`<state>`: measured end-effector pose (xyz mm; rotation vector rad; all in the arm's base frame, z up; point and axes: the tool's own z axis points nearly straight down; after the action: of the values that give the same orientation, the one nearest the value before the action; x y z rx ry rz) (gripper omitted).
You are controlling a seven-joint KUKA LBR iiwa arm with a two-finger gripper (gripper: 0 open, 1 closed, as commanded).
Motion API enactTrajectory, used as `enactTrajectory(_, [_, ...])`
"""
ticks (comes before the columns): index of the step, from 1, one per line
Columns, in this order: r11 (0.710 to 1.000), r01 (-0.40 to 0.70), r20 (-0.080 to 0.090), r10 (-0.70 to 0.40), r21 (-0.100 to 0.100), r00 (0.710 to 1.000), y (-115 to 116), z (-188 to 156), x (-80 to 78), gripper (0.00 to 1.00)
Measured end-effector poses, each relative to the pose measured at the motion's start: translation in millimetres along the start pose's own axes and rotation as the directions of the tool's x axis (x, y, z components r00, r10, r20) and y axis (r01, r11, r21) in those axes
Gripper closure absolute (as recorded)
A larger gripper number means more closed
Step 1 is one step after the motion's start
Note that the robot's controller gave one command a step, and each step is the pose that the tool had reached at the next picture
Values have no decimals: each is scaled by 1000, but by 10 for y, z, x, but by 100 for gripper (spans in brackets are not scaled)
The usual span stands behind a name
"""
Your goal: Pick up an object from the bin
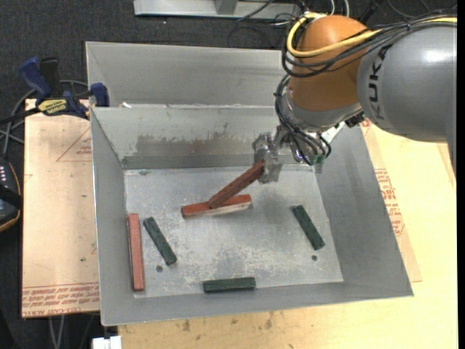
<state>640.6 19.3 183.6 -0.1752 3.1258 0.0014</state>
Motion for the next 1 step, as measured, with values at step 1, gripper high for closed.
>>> enactTrajectory(1, [999,-48,-16,48,1,999,-356,481,422,100])
